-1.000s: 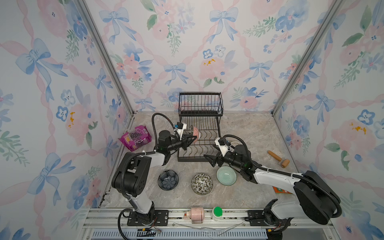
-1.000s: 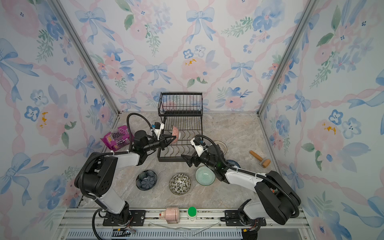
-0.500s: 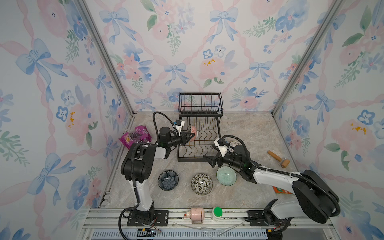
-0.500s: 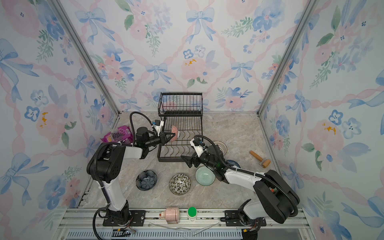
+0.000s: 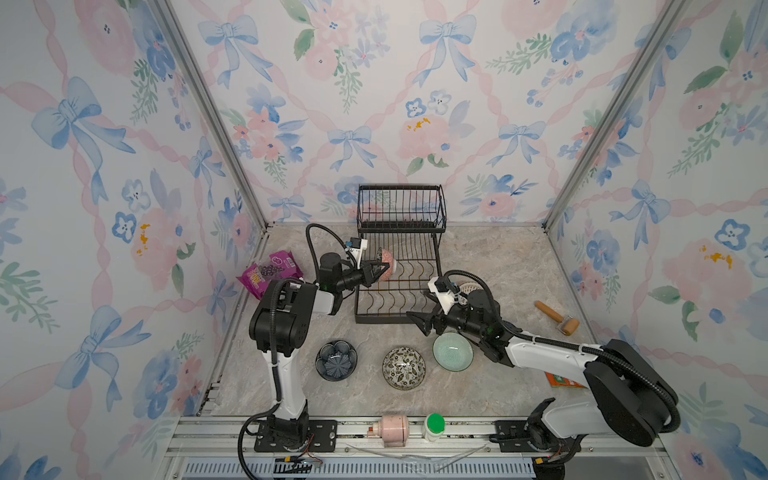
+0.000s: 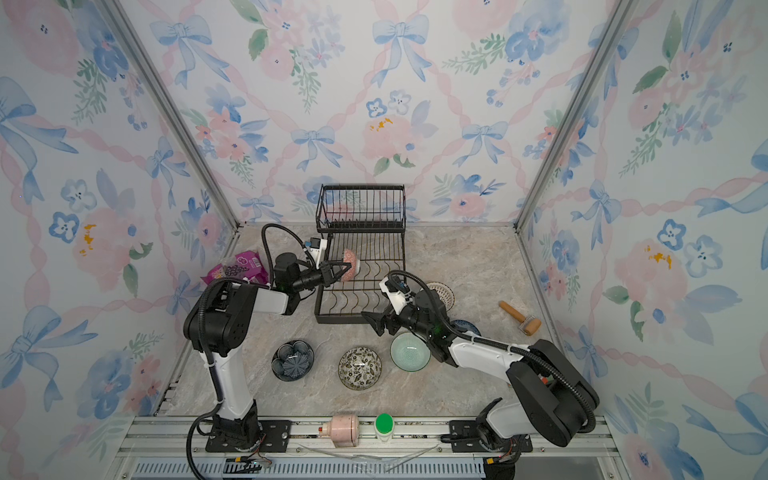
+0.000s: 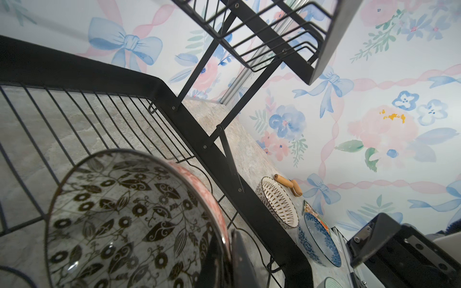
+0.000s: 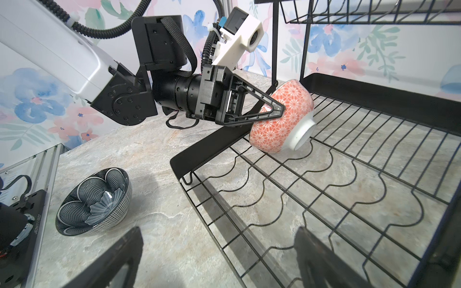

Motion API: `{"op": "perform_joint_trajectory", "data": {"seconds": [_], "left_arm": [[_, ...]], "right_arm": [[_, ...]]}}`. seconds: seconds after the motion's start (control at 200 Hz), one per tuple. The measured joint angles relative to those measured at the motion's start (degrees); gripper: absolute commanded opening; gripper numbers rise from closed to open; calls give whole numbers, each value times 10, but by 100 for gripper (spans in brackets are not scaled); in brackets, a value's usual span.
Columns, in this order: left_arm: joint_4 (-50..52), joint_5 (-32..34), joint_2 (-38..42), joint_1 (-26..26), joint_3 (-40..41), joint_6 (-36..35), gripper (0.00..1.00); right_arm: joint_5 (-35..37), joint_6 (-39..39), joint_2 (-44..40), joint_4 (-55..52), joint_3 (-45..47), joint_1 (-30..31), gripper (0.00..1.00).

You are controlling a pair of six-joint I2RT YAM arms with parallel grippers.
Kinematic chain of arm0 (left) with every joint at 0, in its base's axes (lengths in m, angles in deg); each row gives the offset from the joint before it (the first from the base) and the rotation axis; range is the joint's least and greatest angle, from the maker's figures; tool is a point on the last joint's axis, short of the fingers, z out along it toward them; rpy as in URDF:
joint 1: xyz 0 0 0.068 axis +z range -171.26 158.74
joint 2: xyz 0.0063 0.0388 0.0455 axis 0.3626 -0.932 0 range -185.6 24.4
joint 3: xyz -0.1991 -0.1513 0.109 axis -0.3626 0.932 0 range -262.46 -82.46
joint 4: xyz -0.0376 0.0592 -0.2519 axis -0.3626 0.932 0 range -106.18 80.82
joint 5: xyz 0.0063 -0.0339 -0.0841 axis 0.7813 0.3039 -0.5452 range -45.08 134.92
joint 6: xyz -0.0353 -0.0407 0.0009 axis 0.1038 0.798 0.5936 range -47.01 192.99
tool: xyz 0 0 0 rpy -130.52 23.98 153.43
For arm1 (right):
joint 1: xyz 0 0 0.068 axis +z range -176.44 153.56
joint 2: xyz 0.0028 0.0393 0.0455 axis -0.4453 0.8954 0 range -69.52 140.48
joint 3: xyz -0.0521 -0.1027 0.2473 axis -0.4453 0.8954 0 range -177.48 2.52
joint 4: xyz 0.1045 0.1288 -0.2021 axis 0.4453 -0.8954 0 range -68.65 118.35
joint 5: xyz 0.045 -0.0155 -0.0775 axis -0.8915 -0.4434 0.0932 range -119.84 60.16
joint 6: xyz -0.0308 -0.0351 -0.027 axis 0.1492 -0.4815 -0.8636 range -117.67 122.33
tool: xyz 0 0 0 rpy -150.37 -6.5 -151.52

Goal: Load bowls into a dish rack
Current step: Place the bowl in the dish rack.

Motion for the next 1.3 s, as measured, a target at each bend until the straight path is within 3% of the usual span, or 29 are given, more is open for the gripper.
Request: {"op": "perform_joint_trajectory", "data": {"seconds": [0.255, 1.3], "left_arm": [[-45, -5, -26, 5, -3, 45, 0], [-72, -73, -66, 34, -53, 112, 0]], "right_arm": [[0, -4, 0, 0, 0, 0, 96], [0, -24, 16, -12, -2, 13, 96]]}}
